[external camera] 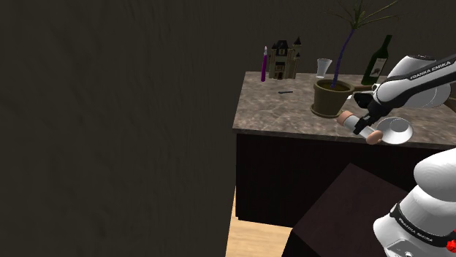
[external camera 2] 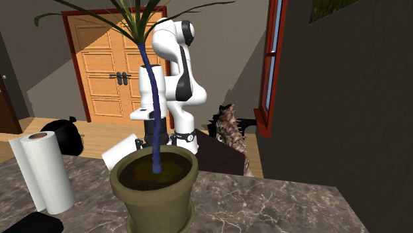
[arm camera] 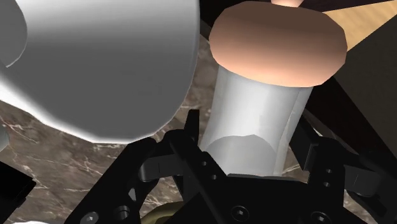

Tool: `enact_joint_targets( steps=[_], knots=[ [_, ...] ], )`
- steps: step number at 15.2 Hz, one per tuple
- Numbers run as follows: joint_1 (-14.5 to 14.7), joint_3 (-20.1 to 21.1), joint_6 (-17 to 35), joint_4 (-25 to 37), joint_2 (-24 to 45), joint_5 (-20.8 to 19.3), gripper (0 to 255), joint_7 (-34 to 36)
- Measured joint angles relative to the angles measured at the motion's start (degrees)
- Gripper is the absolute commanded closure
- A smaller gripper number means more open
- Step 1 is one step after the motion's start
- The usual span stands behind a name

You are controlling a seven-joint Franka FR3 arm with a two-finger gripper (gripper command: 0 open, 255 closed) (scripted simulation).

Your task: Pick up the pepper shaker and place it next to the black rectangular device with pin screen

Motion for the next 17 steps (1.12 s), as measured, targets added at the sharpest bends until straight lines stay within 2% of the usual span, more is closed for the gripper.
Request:
enact_joint_targets(
  steps=[8,17],
  knots=[
    [0.00,0.00,0.01,0.00,0.00,0.00,255,0.01],
    [-0.60,1.70,-8.80,3.03,-5.82,0.10,255,0.59]
  ],
)
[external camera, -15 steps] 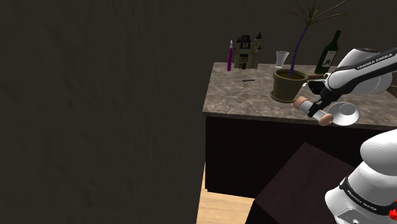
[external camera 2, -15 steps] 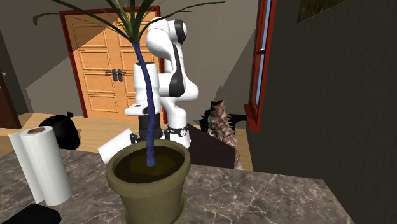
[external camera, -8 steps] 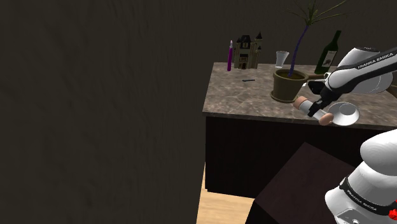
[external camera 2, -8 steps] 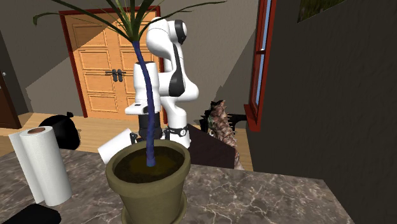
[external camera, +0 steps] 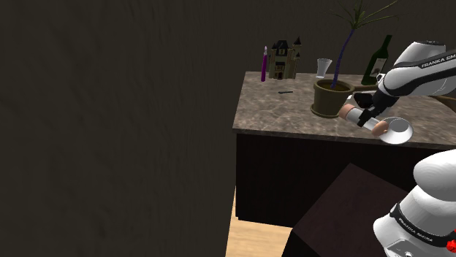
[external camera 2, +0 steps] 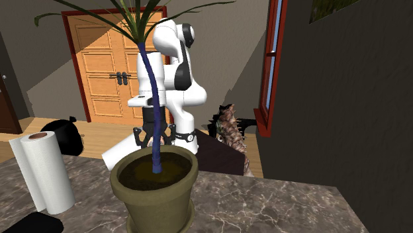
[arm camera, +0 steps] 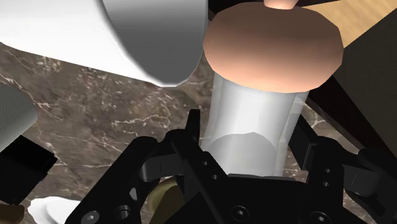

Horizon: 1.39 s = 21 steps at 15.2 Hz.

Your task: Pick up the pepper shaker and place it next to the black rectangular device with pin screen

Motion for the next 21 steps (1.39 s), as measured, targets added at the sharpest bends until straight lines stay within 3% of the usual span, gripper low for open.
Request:
enact_joint_targets(
  steps=[21],
  knots=[
    [0.50,3.55,-19.03,11.63,-7.46,1.97,255,0.81]
  ],
)
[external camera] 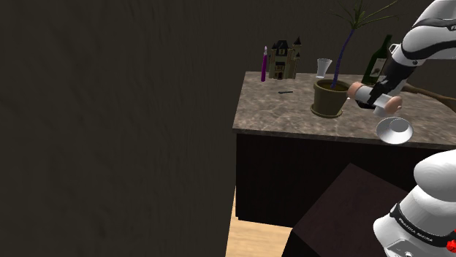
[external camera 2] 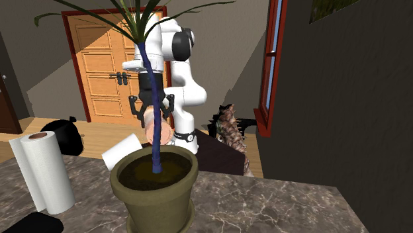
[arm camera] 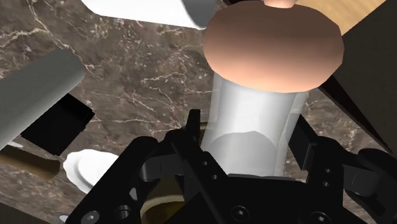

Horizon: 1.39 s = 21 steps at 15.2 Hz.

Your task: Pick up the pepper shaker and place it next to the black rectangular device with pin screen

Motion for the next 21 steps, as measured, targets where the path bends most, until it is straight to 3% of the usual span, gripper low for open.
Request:
enact_joint_targets(
  steps=[6,13,21],
  knots=[
    [-1.79,-6.75,-0.68,4.56,3.32,-1.73,255,-7.52],
    [-1.55,-16.50,-0.31,13.21,11.51,-1.31,255,-18.07],
    [2.14,-30.64,-1.12,27.39,25.60,6.11,255,-33.71]
  ],
)
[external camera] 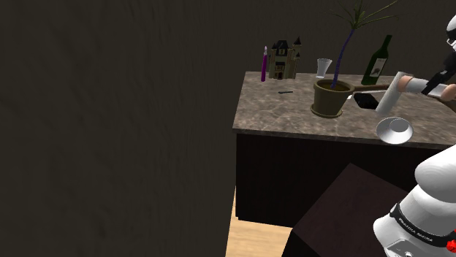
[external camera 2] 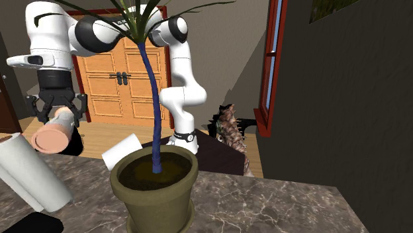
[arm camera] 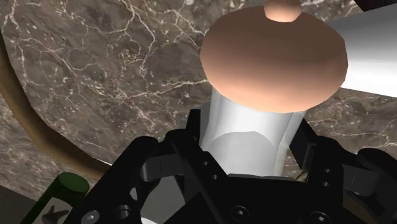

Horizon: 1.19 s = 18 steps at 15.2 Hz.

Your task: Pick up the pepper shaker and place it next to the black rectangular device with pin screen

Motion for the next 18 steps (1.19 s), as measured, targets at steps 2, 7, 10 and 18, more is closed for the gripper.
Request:
enact_joint_targets(
  steps=[2,7,10,18],
  knots=[
    [0.98,-3.34,-0.82,3.64,4.03,3.36,255,-4.11],
    [-0.44,-11.43,-5.92,16.33,20.51,18.77,255,-18.76],
    [-2.52,-11.25,-5.40,17.22,24.50,23.08,255,-22.45],
    [-3.95,-10.11,-0.70,13.65,27.62,26.98,255,-25.81]
  ],
)
